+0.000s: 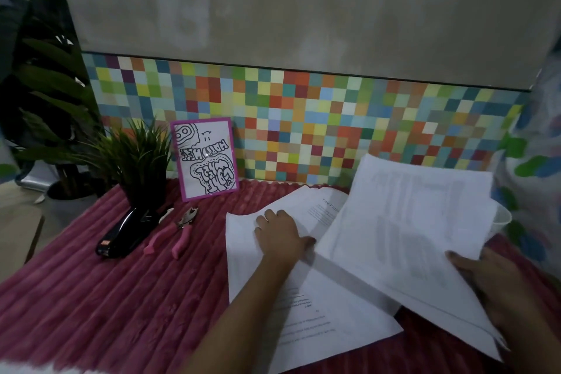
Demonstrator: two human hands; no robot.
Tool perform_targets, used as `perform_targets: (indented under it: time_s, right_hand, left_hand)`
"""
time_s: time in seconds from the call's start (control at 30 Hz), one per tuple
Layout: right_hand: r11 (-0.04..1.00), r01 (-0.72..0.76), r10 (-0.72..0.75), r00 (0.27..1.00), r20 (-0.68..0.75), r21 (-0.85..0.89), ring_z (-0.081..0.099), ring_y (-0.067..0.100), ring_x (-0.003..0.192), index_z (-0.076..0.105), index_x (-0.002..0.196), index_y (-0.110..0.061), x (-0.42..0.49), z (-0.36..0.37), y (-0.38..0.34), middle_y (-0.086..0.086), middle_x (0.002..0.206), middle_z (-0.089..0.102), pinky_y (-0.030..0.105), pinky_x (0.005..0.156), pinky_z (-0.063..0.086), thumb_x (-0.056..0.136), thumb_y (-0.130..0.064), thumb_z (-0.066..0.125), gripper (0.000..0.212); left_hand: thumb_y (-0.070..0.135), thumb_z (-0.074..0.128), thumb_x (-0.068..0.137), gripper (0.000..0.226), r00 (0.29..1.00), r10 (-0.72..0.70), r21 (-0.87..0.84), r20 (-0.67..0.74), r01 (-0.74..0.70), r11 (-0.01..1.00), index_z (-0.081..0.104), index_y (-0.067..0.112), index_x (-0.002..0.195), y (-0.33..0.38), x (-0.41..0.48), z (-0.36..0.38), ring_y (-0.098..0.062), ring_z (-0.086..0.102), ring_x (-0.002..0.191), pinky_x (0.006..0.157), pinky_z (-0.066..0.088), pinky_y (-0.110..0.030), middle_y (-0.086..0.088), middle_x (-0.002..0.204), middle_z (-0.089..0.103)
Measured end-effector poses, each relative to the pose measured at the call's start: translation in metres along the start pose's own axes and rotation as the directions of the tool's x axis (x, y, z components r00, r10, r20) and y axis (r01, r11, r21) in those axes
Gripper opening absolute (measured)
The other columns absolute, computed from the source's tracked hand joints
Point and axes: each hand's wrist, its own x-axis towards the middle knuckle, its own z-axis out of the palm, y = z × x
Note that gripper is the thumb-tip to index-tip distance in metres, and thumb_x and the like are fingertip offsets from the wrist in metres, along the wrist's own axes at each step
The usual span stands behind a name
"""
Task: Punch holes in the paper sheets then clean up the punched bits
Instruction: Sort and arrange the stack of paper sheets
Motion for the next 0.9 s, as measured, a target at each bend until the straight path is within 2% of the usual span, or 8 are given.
perform_targets:
  time_s: [0.17,0.23,0.3,0.43,0.53,0.67,0.8,0.9]
  right_hand:
    - [0.985,0.038,-0.032,0.999,0.038,-0.171,0.06,0.026,0.08,0.057,0.127,0.004,0.007,0.014,0.008,0.017,0.111,0.064,0.038,0.079,0.048,0.088,0.004,0.062,0.039]
    - [0.966,0.055,-0.027,0.993,0.112,-0.253,0.062,0.025,0.08,0.06,0.122,0.003,0.013,0.018,0.004,0.017,0.111,0.065,0.032,0.069,0.051,0.088,0.004,0.062,0.035]
    - [0.94,0.065,-0.008,0.986,0.168,-0.336,0.062,0.021,0.077,0.062,0.117,0.0,0.02,0.026,0.0,0.015,0.109,0.066,0.029,0.062,0.052,0.087,0.007,0.062,0.03]
    - [0.866,0.128,-0.025,0.976,0.215,-0.482,0.055,0.025,0.086,0.06,0.121,0.009,0.031,0.043,0.002,0.012,0.107,0.061,0.031,0.072,0.043,0.085,0.007,0.064,0.036]
    - [0.848,0.145,-0.022,0.971,0.24,-0.51,0.059,0.03,0.091,0.063,0.117,0.01,0.035,0.049,0.007,0.018,0.107,0.066,0.036,0.083,0.045,0.083,0.008,0.066,0.035]
    - [0.858,0.186,-0.066,0.964,0.256,-0.478,0.062,0.029,0.088,0.065,0.114,0.008,0.033,0.05,0.014,0.014,0.103,0.066,0.038,0.082,0.048,0.081,0.01,0.066,0.033]
    - [0.951,0.173,-0.115,0.968,0.225,-0.258,0.072,0.028,0.076,0.068,0.106,0.002,0.026,0.047,0.022,0.017,0.099,0.073,0.034,0.065,0.053,0.081,0.012,0.062,0.027]
    - [0.99,0.132,-0.117,0.965,0.236,-0.052,0.074,0.022,0.074,0.067,0.103,-0.006,0.022,0.044,0.022,0.005,0.09,0.076,0.031,0.06,0.055,0.083,0.011,0.06,0.027]
  left_hand:
    - [0.06,0.071,0.072,0.091,0.94,0.004,0.011,0.341,-0.008,1.0,0.034,0.021,0.145,-0.009,0.018,-0.015,-0.039,0.021,0.14,0.112,0.024,-0.055,-0.011,0.151,0.03]
    - [0.054,0.073,0.075,0.087,0.917,0.085,-0.017,0.389,-0.085,0.996,0.033,0.025,0.147,-0.019,0.022,-0.018,-0.036,0.02,0.143,0.115,0.02,-0.053,-0.006,0.155,0.028]
    - [0.047,0.074,0.077,0.087,0.946,0.081,-0.085,0.315,-0.057,0.995,0.031,0.024,0.148,-0.025,0.016,-0.017,-0.036,0.02,0.143,0.116,0.023,-0.049,-0.007,0.156,0.025]
    - [0.037,0.08,0.075,0.103,0.987,-0.144,-0.221,0.067,0.155,0.963,0.016,0.005,0.15,-0.02,-0.011,-0.013,-0.037,0.028,0.139,0.113,0.03,-0.042,-0.018,0.151,0.028]
    - [0.02,0.081,0.075,0.101,0.963,-0.243,-0.586,0.113,0.262,0.767,0.014,-0.001,0.147,-0.016,-0.012,-0.007,-0.034,0.038,0.134,0.109,0.037,-0.038,-0.018,0.147,0.032]
    - [0.01,0.077,0.078,0.082,0.972,-0.22,-0.779,0.086,0.203,0.593,0.026,0.003,0.142,-0.006,-0.018,0.002,-0.031,0.052,0.124,0.103,0.047,-0.041,-0.013,0.136,0.049]
    - [0.006,0.067,0.088,0.091,0.986,-0.144,-0.858,-0.083,0.003,0.514,0.002,0.014,0.153,0.012,-0.036,0.004,-0.022,0.022,0.146,0.114,0.021,-0.025,-0.004,0.16,0.012]
    - [0.017,0.078,0.08,0.119,0.983,-0.18,-0.94,0.032,0.091,0.329,-0.018,0.015,0.15,0.018,-0.036,-0.003,-0.022,0.0,0.15,0.116,0.01,-0.029,-0.005,0.161,-0.011]
